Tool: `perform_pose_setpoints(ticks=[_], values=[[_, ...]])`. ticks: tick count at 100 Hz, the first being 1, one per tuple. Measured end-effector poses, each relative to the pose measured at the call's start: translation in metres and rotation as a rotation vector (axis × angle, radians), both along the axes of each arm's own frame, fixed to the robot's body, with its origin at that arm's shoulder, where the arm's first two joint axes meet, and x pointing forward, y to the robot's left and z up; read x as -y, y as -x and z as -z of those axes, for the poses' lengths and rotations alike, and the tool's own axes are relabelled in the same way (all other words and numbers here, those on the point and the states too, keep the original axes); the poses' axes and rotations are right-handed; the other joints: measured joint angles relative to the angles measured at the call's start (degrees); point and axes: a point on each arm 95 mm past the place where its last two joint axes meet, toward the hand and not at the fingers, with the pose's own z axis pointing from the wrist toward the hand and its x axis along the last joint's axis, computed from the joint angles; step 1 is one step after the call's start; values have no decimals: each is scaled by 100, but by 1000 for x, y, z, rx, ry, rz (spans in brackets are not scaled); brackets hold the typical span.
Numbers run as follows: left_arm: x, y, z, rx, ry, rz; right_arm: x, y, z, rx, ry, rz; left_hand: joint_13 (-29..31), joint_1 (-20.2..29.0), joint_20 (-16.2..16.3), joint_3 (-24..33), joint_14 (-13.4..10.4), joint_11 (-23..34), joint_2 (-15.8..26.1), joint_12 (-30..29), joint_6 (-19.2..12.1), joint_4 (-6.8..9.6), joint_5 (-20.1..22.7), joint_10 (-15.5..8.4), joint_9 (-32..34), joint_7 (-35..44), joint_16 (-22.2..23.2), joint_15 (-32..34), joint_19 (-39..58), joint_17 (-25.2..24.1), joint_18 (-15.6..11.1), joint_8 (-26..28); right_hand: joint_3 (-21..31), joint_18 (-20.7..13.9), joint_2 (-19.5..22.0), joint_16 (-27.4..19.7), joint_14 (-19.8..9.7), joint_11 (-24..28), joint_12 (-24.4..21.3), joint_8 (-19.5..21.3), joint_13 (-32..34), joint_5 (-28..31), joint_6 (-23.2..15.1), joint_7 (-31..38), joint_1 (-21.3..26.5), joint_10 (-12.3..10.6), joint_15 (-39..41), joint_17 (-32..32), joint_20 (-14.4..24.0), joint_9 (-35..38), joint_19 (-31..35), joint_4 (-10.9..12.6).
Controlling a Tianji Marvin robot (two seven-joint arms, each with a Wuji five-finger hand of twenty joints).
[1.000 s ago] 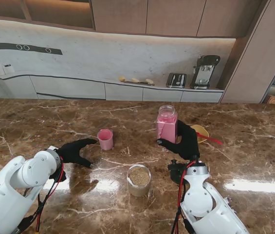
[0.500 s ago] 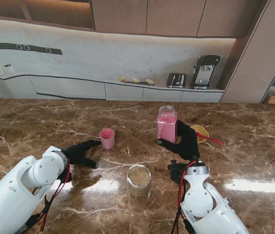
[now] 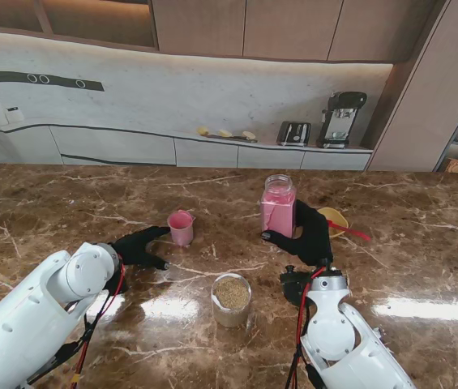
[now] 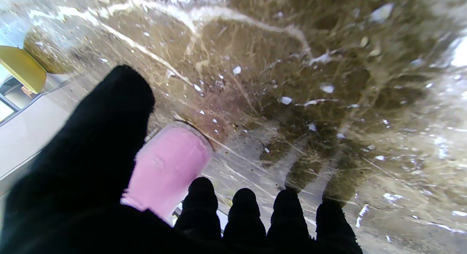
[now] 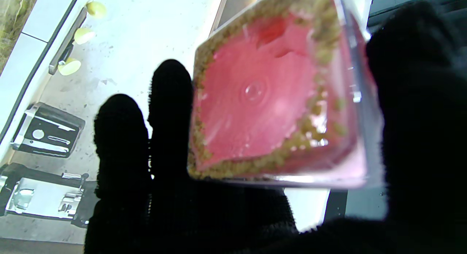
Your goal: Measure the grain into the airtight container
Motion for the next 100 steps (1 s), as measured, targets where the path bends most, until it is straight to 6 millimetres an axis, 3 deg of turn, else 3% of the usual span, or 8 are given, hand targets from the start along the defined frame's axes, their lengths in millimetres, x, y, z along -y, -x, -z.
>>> perform_pose_setpoints(ticks=[15, 23, 44, 54, 63, 70, 74, 100], values=[[0, -6, 2, 23, 4, -22, 0, 0, 0, -1, -1, 1, 0, 0, 6, 5, 0, 0, -3, -11, -76, 0, 0, 4, 0, -76, -3, 0, 57, 53, -35, -413, 0, 0, 0, 0, 0, 0, 0, -1, 0, 0, 0, 0, 0, 0, 0, 0, 1, 0, 0, 0], [-2, -8, 5, 49, 10, -34, 1, 0, 0, -2, -2, 2, 0, 0, 6, 284, 1, 0, -238, 2, -126, 0, 0, 7, 0, -76, -3, 0, 126, 90, -41, -650, 0, 0, 0, 0, 0, 0, 0, -2, 0, 0, 0, 0, 0, 0, 0, 0, 2, 0, 0, 0], [-7, -16, 8, 40, 91, -9, 2, -1, 1, -4, -1, 5, 0, -2, -555, 496, 2, 0, -667, 36, -294, -65, 0, 11, 0, -76, -130, -6, -281, -3, 19, -791, 0, 0, 0, 0, 0, 0, 0, -9, 0, 0, 0, 0, 0, 0, 0, 0, 9, 0, 0, 0], [-8, -22, 6, 27, 91, -6, 2, -1, 2, -8, 2, 8, 0, -89, -514, 585, 11, 0, -737, 36, -325, -101, 0, 63, 0, -76, -199, -9, -315, 12, -20, -791, 0, 0, 0, 0, 0, 0, 0, -10, 0, 0, 0, 0, 0, 0, 0, 0, 57, 0, -1, 0], [-9, -28, 8, 35, 94, -13, 3, -2, 3, -13, 6, 12, 0, -131, -514, 801, 52, 0, -845, 36, -391, -123, 0, 67, 0, -72, -201, -10, -315, 14, -99, -656, 0, 0, 0, 0, 0, 0, 0, -10, 0, 0, 0, 0, 0, 0, 0, 0, 57, 0, -1, 0], [-9, -32, 10, 42, 109, -23, 3, -2, 3, -17, 9, 13, 0, -234, -719, 844, 53, 0, -882, 36, -460, -123, 0, 68, 0, -70, -201, -10, -330, 4, -182, -563, 0, 0, 0, 0, 0, 0, 0, -10, 0, 0, 0, 0, 0, 0, 0, 0, 57, 0, -1, 0], [-9, -34, 11, 43, 113, -20, 3, -2, 3, -19, 10, 14, -23, -299, -789, 936, 53, 0, -922, 65, -526, -188, 0, 68, 0, -70, -208, -35, -366, -34, -207, -383, 0, 0, 0, 0, 0, 0, 0, -10, 0, 0, 0, 0, 0, 0, 0, 0, 57, 0, -1, 0], [-6, -47, 15, 45, 130, 3, 3, -4, 5, -32, 20, 19, -142, -299, -1014, 1107, 53, 0, -1094, 190, -798, -187, 0, 69, 0, 379, -267, -180, -560, -152, -208, 716, 0, 0, 0, 0, 0, 0, 0, -11, 0, 0, 0, 0, 0, 0, 0, 0, 58, 0, -1, 0]])
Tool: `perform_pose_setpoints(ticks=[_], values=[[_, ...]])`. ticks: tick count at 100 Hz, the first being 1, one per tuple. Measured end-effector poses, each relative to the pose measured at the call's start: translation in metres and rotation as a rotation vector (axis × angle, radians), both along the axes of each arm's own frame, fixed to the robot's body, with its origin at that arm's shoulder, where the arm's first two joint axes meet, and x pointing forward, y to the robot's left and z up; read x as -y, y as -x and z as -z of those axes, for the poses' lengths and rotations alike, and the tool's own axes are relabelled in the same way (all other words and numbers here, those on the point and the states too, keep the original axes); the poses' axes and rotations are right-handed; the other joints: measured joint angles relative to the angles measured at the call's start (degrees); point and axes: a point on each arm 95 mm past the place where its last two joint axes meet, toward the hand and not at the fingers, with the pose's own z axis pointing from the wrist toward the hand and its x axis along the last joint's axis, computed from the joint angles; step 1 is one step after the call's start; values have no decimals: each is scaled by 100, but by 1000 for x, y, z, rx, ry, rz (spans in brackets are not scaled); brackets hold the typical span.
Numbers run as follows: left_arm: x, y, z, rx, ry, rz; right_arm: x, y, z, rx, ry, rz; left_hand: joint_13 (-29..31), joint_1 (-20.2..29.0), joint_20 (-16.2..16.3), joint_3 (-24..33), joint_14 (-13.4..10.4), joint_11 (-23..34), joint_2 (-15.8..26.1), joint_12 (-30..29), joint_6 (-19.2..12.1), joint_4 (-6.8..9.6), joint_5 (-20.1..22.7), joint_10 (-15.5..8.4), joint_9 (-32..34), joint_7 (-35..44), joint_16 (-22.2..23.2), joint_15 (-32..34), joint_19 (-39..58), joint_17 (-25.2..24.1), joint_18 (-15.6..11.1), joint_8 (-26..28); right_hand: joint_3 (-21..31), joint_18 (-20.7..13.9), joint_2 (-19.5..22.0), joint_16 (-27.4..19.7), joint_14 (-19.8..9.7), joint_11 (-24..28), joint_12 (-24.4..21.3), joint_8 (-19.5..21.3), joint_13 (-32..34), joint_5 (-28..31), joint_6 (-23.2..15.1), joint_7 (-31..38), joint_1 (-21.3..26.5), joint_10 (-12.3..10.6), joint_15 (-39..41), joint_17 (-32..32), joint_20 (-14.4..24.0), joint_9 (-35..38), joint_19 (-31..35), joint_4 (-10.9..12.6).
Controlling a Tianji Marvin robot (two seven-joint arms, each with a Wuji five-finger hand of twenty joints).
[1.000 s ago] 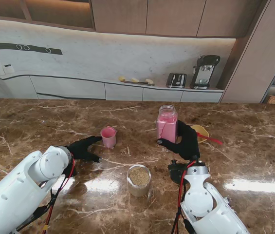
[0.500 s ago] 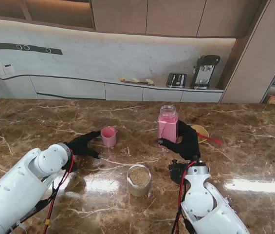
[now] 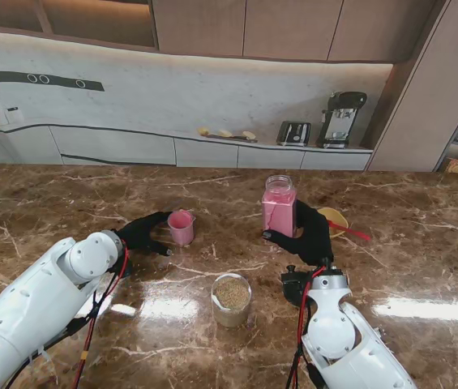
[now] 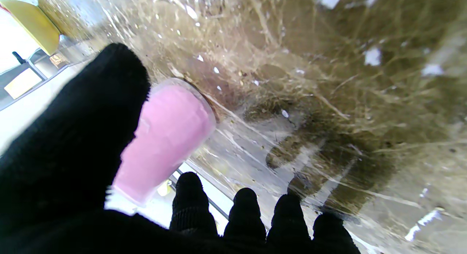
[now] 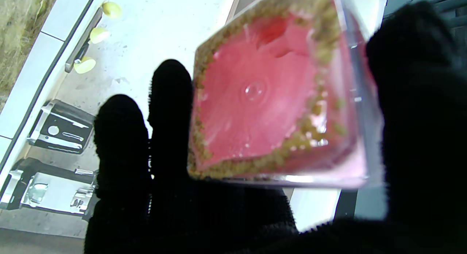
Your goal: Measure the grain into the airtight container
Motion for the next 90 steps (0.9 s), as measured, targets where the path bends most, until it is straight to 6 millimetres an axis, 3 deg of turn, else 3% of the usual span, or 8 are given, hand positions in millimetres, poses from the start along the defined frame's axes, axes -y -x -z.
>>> perform_pose_setpoints(ticks=[41, 71, 77, 90], values=[[6, -13, 8, 9, 57, -3, 0, -1, 2, -22, 12, 1, -146, 0, -169, 117, 0, 2, -111, 64, -53, 0, 0, 1, 0, 903, -146, -239, -477, -188, -67, 551, 0, 0, 0, 0, 0, 0, 0, -1, 0, 0, 0, 0, 0, 0, 0, 0, 0, 0, 0, 0], [11, -18, 12, -2, 97, -1, -1, -2, 3, -36, 16, -2, -293, 0, -521, 117, -3, 4, -130, 122, -98, 0, 0, 1, 0, 1409, -381, -433, -932, -345, -68, 704, 0, 0, 0, 0, 0, 0, 0, -1, 0, 0, 0, 0, 0, 0, 0, 0, 0, 0, 0, 0], [13, -20, 14, -7, 114, -8, -2, -3, 4, -38, 16, -3, -388, 0, -521, 117, -115, 4, -130, 122, -99, 0, 0, 1, 0, 1413, -410, -545, -1435, -345, -174, 707, 0, 0, 0, 0, 0, 0, 0, 0, 0, 0, 0, 0, 0, 0, 0, 0, 0, 0, 0, 0], [17, -24, 19, -3, 140, -33, -2, -4, 6, -42, 18, -5, -413, 0, -522, 117, -370, 4, -131, 123, -99, 0, 0, 1, 0, 1507, -436, -610, -1462, -442, -568, 707, 0, 0, 0, 0, 0, 0, 0, -1, 0, 0, 0, 0, 0, 0, 0, 0, 0, 0, 0, 0]])
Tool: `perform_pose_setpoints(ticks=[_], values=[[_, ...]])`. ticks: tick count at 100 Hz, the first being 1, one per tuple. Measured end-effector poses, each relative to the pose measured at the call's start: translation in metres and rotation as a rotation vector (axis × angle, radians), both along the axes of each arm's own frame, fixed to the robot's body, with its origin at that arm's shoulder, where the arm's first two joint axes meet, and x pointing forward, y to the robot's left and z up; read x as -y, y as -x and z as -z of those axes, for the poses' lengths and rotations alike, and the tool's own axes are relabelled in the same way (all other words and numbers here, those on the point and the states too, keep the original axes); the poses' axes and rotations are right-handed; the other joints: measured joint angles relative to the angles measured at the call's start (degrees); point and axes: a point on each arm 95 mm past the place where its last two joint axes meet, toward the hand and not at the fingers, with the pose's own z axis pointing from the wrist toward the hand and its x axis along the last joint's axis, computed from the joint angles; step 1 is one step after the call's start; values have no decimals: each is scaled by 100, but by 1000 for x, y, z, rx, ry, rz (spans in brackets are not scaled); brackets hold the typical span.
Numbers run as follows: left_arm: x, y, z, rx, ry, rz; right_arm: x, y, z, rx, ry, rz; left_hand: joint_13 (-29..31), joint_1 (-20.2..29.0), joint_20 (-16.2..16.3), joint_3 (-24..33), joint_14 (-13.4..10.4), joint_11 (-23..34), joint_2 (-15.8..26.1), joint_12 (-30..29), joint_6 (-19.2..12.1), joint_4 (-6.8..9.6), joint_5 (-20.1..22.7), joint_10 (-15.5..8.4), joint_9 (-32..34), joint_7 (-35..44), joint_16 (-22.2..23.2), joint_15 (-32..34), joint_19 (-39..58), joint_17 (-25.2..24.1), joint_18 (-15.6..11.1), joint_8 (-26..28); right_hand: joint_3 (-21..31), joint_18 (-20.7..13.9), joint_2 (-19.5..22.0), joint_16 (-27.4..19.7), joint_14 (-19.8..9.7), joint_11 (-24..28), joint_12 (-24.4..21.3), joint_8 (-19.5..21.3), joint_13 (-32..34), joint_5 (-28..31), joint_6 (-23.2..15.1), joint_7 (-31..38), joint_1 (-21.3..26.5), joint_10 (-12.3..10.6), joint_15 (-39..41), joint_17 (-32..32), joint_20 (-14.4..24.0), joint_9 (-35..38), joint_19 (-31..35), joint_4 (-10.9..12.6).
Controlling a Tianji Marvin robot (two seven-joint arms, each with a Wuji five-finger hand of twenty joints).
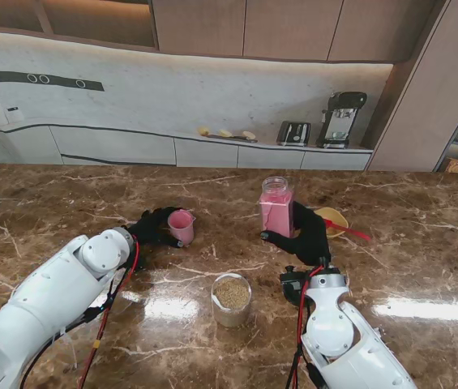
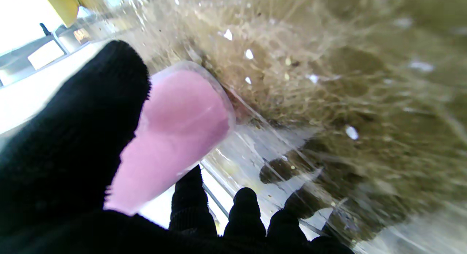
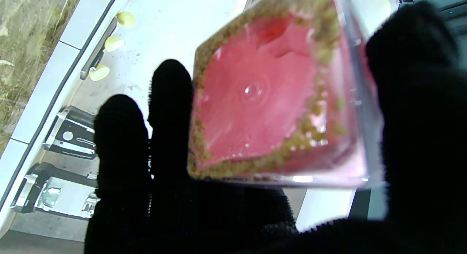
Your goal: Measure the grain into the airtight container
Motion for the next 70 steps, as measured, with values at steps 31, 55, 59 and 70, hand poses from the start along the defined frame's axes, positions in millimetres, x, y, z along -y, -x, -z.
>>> perform_pose_setpoints(ticks=[31, 55, 59, 70], values=[[13, -4, 5, 10, 58, -29, 1, -2, 3, -6, 5, -1, -62, 0, -143, 0, 32, 1, -1, 144, -52, 0, 91, 1, 0, 441, -7, -84, -1, -130, -169, 151, 0, 0, 0, 0, 0, 0, 0, 0, 0, 0, 0, 0, 0, 0, 0, 0, 0, 0, 0, 0], [16, -5, 7, 8, 92, -47, 1, -2, 5, -10, 8, -2, -117, 115, -144, 2, 26, 4, 152, 310, -155, 0, 789, 1, 0, 1424, -17, -95, -279, -140, -273, 810, 0, 0, 0, -1, 0, 0, 0, 0, 0, 0, 0, 0, 0, 0, 0, 0, 0, 0, 0, 0], [17, -5, 7, 9, 97, -52, 1, -2, 5, -11, 8, -2, -118, 244, -144, -10, 26, 4, 280, 362, -160, 2, 889, 1, 0, 1660, -17, -95, -280, -140, -276, 981, 0, 0, 0, -1, 0, 0, 0, 0, 0, 0, 0, 0, 0, 0, 0, 0, 0, 0, 0, 0], [19, -4, 8, 8, 112, -67, 1, -2, 6, -12, 8, -2, -118, 415, -147, -68, 9, 7, 476, 479, -173, -85, 1091, 1, 0, 1917, -17, -95, -281, -140, -349, 1281, 0, 0, 0, -2, 0, 0, 0, 0, 0, 0, 0, 0, 0, 0, 1, 0, 0, 0, 0, 0]])
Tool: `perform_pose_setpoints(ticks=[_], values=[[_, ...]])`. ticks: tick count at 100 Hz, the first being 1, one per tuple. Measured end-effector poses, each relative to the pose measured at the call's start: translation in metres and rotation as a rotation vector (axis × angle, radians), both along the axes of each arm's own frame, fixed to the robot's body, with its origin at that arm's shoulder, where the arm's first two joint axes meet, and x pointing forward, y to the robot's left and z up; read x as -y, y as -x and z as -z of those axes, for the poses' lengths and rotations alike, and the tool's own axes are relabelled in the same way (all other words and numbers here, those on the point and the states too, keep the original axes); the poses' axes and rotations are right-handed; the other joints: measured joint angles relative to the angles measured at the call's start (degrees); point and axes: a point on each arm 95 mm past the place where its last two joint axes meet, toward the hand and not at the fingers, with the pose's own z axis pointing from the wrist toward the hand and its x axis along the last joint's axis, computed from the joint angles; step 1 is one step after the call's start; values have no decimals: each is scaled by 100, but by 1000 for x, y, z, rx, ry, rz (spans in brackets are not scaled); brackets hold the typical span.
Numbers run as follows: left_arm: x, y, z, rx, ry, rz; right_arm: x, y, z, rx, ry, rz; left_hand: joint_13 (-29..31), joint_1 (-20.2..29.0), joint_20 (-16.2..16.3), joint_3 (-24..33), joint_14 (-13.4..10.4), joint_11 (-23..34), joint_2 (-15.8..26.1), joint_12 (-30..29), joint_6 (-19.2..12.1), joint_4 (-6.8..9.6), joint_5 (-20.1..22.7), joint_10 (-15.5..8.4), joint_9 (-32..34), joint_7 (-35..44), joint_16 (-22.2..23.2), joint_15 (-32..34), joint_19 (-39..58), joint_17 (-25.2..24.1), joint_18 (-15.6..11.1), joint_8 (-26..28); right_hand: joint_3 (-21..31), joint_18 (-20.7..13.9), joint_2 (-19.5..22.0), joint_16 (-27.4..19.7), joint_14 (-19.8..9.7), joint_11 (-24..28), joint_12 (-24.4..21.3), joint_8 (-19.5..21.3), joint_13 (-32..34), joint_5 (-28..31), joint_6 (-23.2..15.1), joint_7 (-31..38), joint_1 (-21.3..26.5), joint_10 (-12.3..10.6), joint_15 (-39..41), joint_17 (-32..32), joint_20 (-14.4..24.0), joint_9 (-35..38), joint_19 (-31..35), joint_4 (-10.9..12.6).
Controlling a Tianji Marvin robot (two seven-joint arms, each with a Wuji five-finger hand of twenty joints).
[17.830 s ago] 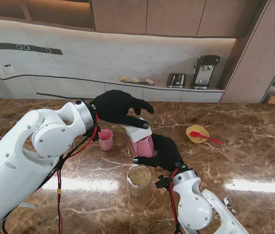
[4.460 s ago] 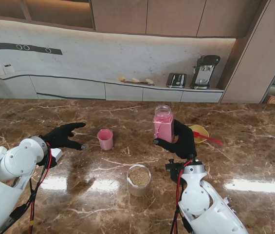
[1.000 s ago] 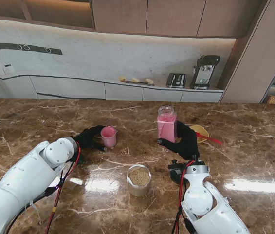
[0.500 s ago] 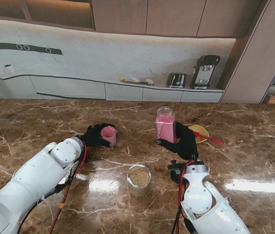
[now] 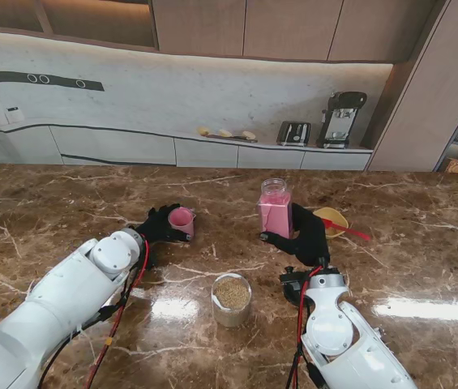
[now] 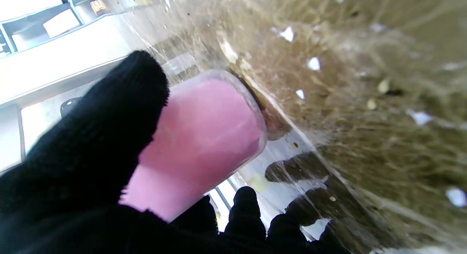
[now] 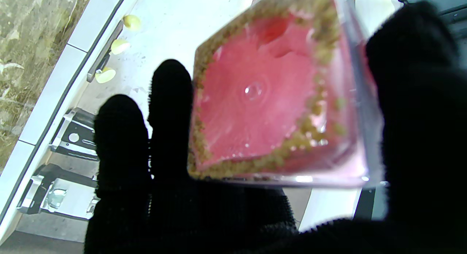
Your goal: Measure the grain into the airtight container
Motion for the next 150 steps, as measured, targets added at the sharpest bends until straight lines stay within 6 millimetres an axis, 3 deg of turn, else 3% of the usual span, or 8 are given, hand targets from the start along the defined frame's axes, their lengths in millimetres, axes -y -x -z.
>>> perform_pose_setpoints(ticks=[55, 83, 97, 105, 115, 121, 133, 150], values=[[17, 18, -3, 12, 75, -35, 1, 0, 2, 2, 0, 3, 335, 1121, 13, -1741, 18, 426, 311, 255, 43, 62, 276, -66, 25, 75, 656, 511, 789, 372, 2, 280, 0, 0, 0, -2, 0, 0, 0, 0, 0, 0, 0, 0, 0, 0, 1, 0, 0, 0, 0, 0], [11, 30, -21, 47, 58, -5, 1, -1, 2, 10, 7, 6, 413, 1188, 341, -2215, 216, 797, 492, 275, 326, 126, 359, -73, 181, 75, 1047, 798, 2052, 936, 1060, 256, 0, 0, 0, -4, 0, 0, 0, 0, 0, 0, 0, 0, 0, 0, 1, 0, 0, 0, 0, 0], [8, 35, -38, 64, 53, 25, 2, 0, 2, 16, 15, 11, 414, 1321, 470, -2458, 226, 1234, 540, 319, 470, 175, 377, -66, 429, 75, 1367, 928, 2176, 983, 1154, 253, -1, 0, 0, -13, 0, 0, 0, 0, 0, 0, 0, 0, 0, 0, 0, 0, 0, 0, 0, 0], [6, 38, -52, 80, 53, 36, 3, -1, 3, 23, 23, 15, 673, 1329, 997, -2631, 331, 1428, 592, 333, 566, 177, 417, 68, 1182, 75, 1849, 1162, 2481, 991, 1249, 253, -1, 0, 0, -73, 0, 0, 0, 0, 43, 7, 0, 0, 0, 0, 1, 0, 0, 6, 0, 0], [5, 41, -71, 91, 26, 69, 4, -1, 4, 33, 33, 13, 1538, 1399, 3220, -2798, 460, 1575, 653, 537, 622, 179, 418, 130, 1849, 73, 2501, 1661, 3298, 764, 1482, 260, -1, 0, 0, -74, 0, 0, 0, -1, 44, 11, 0, 0, 0, 0, 1, 1, 0, 7, 0, 0], [5, 42, -82, 115, -3, 93, 4, -2, 6, 34, 38, 9, 2067, 1400, 4019, -2798, 648, 1715, 654, 685, 623, 180, 418, 130, 2365, 73, 2860, 1989, 3622, 758, 1682, 263, -1, 0, 0, -74, 0, 0, 0, -1, 45, 12, 0, 0, 0, 0, 1, 1, 0, 8, 0, 0], [4, 46, -106, 150, -5, 102, 7, -5, 11, 27, 49, 4, 2759, 1400, 4511, -2799, 963, 1936, 655, 962, 643, 180, 419, 130, 3206, 73, 3445, 2530, 3931, 959, 2023, 268, -1, 0, 0, -74, 0, 0, 0, -2, 46, 13, 0, 0, 0, 0, 1, 1, 0, 9, 0, 0], [8, 52, -139, 183, -7, 148, 7, -7, 15, 31, 75, 0, 3599, 1296, 4584, -2925, 1230, 1841, 650, 2089, 1066, 181, 690, 279, 3850, 72, 3992, 3058, 4688, 1194, 2346, 335, -1, 0, 0, -74, 0, 0, 0, -2, 46, 16, 0, 0, 0, 0, 0, 1, 0, 10, 0, 0]])
